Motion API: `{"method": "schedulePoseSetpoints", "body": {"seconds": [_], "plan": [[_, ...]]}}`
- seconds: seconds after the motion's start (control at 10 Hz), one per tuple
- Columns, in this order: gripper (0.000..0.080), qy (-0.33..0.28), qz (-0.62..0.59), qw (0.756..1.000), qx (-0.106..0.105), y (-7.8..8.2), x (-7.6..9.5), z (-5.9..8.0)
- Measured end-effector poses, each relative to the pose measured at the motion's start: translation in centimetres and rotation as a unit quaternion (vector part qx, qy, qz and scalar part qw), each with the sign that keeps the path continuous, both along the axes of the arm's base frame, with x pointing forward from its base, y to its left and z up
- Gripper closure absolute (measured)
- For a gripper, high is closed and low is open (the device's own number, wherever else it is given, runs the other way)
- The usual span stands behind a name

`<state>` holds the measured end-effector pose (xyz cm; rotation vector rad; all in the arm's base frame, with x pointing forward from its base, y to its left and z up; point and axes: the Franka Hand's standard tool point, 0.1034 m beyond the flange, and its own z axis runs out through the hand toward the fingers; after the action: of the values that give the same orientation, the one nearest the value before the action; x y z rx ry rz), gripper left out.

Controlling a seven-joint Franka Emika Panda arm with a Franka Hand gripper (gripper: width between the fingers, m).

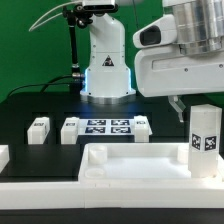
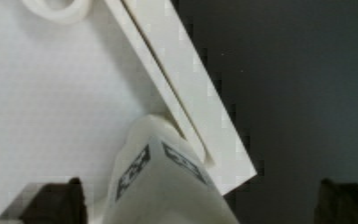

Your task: Assemble desk

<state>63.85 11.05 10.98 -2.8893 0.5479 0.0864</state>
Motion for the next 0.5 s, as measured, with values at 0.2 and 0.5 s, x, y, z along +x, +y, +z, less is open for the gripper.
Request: {"method": "schedulePoseSetpoints", "body": {"seconds": [0.2, 0.5], "plan": [[0.0150, -0.036, 0.185, 0.982, -0.028, -1.09, 0.62, -0.08], [0.0175, -0.053, 0.278, 0.958, -0.037, -1.43, 0.58, -0.75]]}}
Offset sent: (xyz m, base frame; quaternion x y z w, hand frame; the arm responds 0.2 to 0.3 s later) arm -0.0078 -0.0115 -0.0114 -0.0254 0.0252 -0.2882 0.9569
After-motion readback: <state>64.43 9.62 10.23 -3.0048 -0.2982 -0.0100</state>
